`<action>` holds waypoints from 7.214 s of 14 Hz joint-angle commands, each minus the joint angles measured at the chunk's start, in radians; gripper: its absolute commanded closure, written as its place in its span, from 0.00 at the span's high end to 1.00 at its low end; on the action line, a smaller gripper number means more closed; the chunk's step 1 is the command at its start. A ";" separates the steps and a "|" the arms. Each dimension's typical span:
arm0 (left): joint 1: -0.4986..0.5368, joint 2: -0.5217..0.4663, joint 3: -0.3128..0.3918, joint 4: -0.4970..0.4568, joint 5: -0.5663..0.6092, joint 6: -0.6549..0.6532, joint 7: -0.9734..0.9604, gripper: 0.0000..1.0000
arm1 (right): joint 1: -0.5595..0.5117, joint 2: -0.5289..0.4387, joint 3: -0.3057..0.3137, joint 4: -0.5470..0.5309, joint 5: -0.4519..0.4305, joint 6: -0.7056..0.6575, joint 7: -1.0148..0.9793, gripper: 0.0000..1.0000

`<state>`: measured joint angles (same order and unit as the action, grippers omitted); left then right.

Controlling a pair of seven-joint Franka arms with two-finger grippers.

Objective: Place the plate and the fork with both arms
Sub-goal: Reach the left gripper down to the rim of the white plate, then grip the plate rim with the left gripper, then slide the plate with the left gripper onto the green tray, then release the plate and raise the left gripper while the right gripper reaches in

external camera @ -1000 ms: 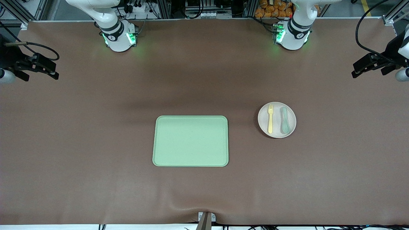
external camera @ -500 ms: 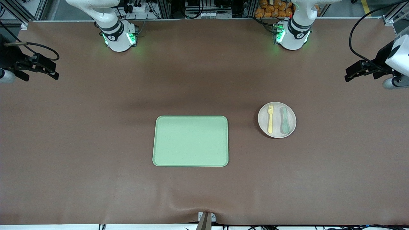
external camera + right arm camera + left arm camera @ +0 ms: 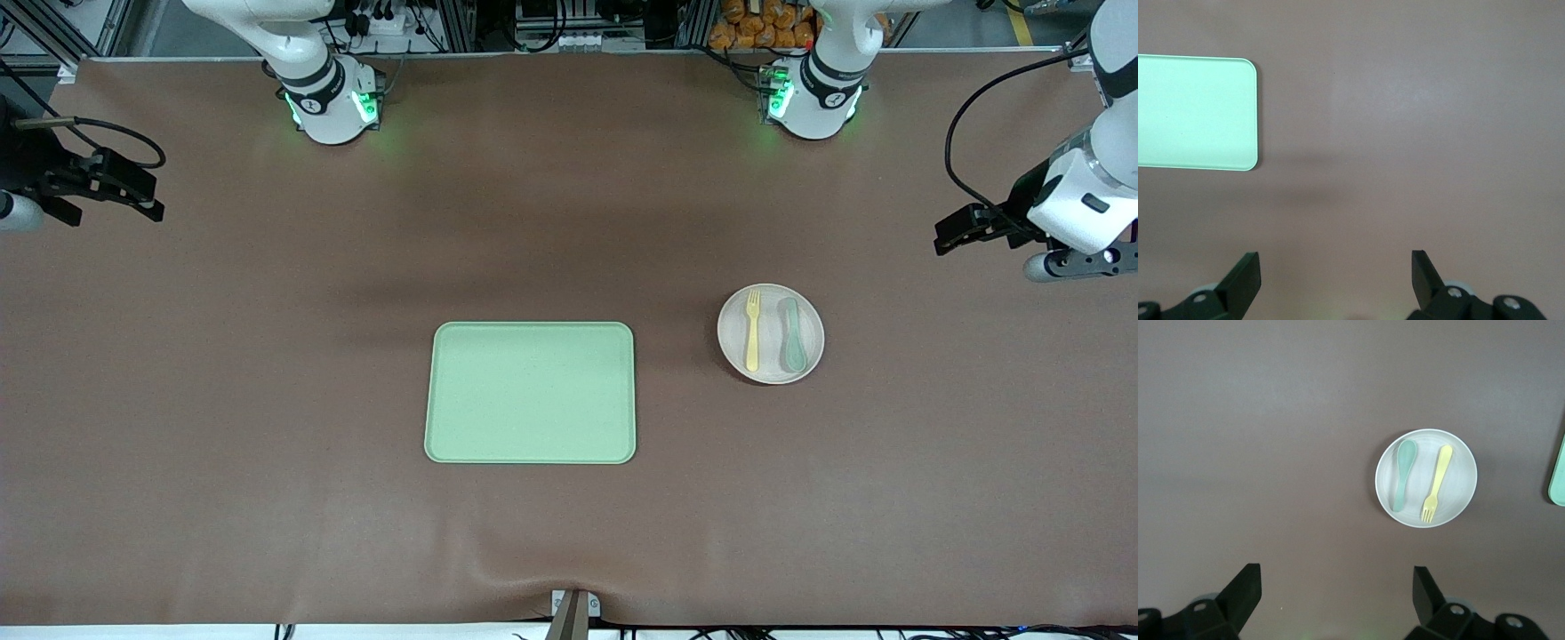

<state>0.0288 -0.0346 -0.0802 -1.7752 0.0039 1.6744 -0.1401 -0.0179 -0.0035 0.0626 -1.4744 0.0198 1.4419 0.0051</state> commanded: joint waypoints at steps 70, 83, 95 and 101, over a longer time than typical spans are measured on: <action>-0.248 0.763 -0.273 0.305 -0.162 0.530 -0.200 0.00 | -0.024 -0.004 0.011 -0.003 0.011 -0.001 -0.016 1.00; -0.417 0.950 -0.173 0.428 -0.171 0.637 -0.377 0.16 | -0.013 0.019 0.013 -0.003 0.015 0.000 -0.016 1.00; -0.247 0.541 -0.156 0.422 -0.067 0.233 -0.454 1.00 | 0.115 0.126 0.022 0.014 0.069 0.073 -0.014 1.00; -0.009 0.334 -0.156 0.415 -0.032 -0.057 -0.334 1.00 | 0.240 0.259 0.023 0.048 0.066 0.182 0.137 1.00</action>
<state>-0.0258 0.3757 -0.2284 -1.3156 -0.0663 1.6627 -0.5248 0.1774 0.1924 0.0887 -1.4781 0.0777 1.6049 0.0633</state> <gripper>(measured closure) 0.000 0.000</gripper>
